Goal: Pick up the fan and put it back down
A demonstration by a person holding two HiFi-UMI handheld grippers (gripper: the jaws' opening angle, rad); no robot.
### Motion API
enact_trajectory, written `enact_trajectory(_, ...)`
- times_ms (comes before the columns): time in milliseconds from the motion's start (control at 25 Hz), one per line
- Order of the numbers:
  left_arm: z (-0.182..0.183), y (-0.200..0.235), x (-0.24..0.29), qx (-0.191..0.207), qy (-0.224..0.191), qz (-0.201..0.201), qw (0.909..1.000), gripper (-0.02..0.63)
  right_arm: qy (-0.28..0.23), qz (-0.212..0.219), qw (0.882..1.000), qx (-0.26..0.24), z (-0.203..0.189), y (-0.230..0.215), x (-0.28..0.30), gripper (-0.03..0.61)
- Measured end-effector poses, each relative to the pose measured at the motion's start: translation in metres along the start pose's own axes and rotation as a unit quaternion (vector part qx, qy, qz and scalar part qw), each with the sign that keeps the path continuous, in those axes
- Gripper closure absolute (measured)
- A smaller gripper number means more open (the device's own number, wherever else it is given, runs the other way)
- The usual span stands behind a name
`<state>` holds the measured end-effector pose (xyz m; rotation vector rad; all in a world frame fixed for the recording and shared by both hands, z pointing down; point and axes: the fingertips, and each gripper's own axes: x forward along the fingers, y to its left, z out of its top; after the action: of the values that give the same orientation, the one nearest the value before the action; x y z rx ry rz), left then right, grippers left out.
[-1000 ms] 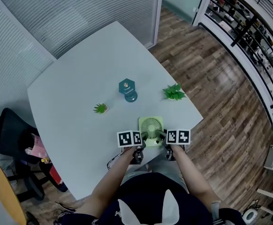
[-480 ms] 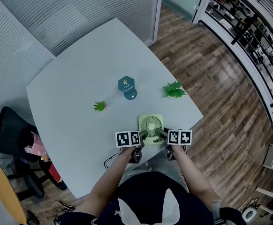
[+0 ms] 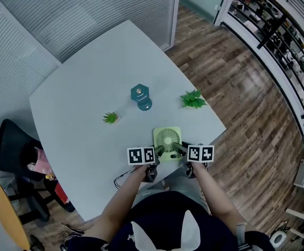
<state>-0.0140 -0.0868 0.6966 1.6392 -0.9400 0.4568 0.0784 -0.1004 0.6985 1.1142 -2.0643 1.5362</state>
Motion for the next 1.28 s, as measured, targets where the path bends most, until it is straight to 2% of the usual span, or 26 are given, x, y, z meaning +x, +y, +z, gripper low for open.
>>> enact_trajectory(160, -0.002, 0.003, -0.001, 0.01, 0.001, 0.008, 0.9999, 0.408, -0.008, 0.003, 1.0, -0.003, 0.0, 0.0, -0.001, 0.365)
enact_trajectory(360, 0.002, 0.003, -0.007, 0.028, -0.008, 0.019, 0.9994, 0.4, -0.028, -0.004, 0.999, -0.02, 0.007, 0.002, -0.009, 0.364)
enact_trajectory(680, 0.024, -0.006, -0.037, 0.052, -0.063, 0.038, 0.9959, 0.4, -0.062, -0.02, 0.994, -0.093, 0.022, 0.02, -0.03, 0.379)
enact_trajectory(920, 0.037, -0.022, -0.065, 0.09, -0.105, 0.04, 0.9896, 0.4, -0.087, -0.011, 0.986, -0.142, 0.033, 0.048, -0.046, 0.403)
enact_trajectory(1120, 0.043, -0.038, -0.082, 0.099, -0.134, 0.028, 0.9856, 0.404, -0.108, 0.005, 0.981, -0.161, 0.039, 0.072, -0.056, 0.44)
enact_trajectory(1200, 0.044, -0.044, -0.088, 0.107, -0.147, 0.026, 0.9829, 0.435, -0.114, 0.008, 0.979, -0.171, 0.039, 0.079, -0.06, 0.464)
enact_trajectory(1280, 0.045, -0.05, -0.094, 0.116, -0.16, 0.02, 0.98, 0.493, -0.118, 0.008, 0.977, -0.18, 0.038, 0.086, -0.064, 0.496)
